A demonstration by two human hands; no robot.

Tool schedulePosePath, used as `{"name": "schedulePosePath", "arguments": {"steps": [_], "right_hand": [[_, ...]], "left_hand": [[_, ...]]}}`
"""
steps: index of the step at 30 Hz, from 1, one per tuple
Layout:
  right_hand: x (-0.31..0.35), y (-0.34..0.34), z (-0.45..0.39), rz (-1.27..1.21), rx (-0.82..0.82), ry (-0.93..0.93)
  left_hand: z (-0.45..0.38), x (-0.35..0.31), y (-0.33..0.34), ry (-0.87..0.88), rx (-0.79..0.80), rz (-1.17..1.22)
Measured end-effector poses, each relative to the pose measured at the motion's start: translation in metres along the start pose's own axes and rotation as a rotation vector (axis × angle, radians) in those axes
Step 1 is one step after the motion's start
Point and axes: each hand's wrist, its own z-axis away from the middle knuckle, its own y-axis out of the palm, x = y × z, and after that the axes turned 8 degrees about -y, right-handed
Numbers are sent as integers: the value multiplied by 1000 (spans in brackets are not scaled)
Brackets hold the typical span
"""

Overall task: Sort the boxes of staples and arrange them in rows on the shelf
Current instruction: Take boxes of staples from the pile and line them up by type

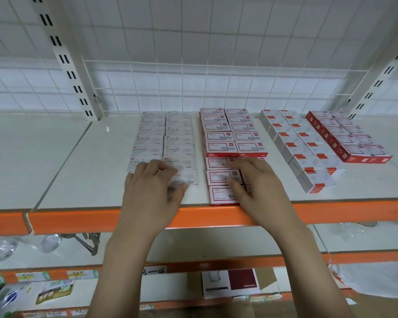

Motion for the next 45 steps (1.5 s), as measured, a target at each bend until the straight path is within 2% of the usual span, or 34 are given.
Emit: {"name": "schedulePosePath", "arguments": {"steps": [7, 13, 20, 25, 32, 35, 45], "right_hand": [[-47, -47, 28, 86, -64, 106], [-117, -106, 85, 155, -178, 204], [-209, -191, 167, 304, -270, 315], [-262, -241, 220, 374, -250, 372], [-329, -293, 266, 509, -222, 424], [-358, -310, 271, 548, -243, 422], [-467, -358, 239, 631, -140, 496]], "left_hand": [[-17, -87, 26, 190, 28, 30], [-11, -194, 58, 373, 173, 15], [9, -326, 100, 465, 216, -7], [32, -405, 123, 498, 211, 31], [43, -491, 156, 586, 270, -69], [35, -523, 175, 601, 295, -75], [-30, -629, 234, 674, 310, -29]]}}
